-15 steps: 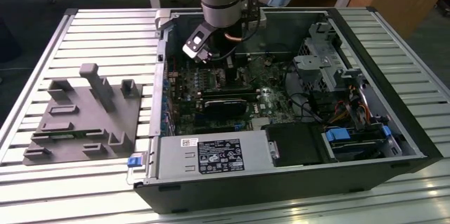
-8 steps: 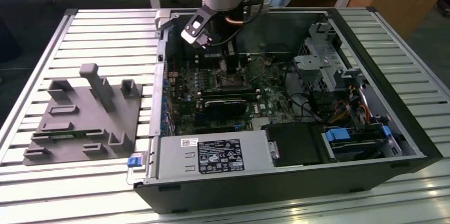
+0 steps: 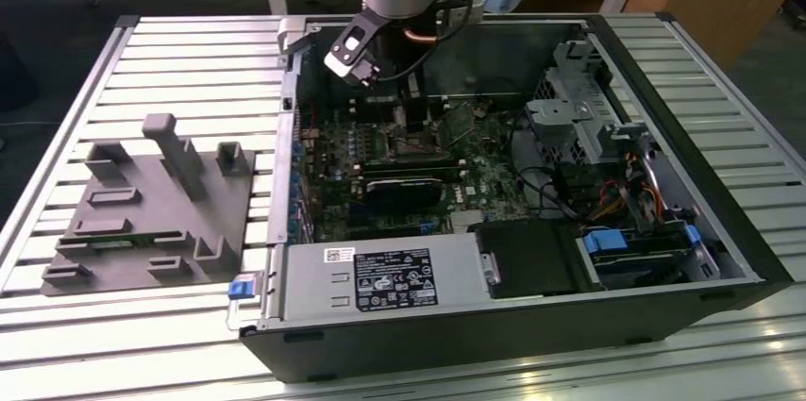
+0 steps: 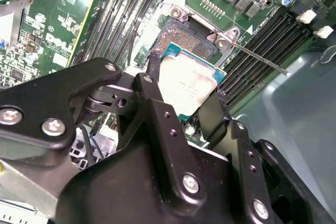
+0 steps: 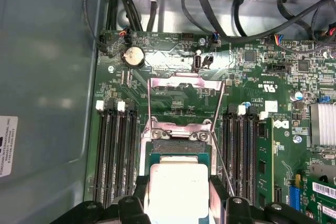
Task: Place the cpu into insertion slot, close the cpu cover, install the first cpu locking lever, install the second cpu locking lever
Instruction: 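Place the cpu into insertion slot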
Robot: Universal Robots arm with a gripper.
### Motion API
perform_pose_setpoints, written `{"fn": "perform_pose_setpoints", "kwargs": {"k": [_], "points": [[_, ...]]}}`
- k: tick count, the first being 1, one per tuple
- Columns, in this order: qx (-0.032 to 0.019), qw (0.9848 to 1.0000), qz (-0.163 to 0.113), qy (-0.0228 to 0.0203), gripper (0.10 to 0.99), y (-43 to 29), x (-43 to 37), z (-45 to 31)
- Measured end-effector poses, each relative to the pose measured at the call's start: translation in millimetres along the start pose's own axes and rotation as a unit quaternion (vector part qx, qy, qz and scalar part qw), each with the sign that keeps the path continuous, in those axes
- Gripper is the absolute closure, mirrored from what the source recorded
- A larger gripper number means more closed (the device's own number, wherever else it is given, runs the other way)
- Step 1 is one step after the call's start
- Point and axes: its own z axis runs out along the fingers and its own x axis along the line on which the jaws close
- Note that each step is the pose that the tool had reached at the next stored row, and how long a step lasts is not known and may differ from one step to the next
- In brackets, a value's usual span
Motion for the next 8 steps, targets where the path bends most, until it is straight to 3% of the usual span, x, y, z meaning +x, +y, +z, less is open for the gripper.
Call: {"fn": "perform_pose_setpoints", "kwargs": {"k": [8], "points": [[0.0000, 1.0000, 0.000, 0.0000, 0.545, 0.3, 0.0, 0.0]]}}
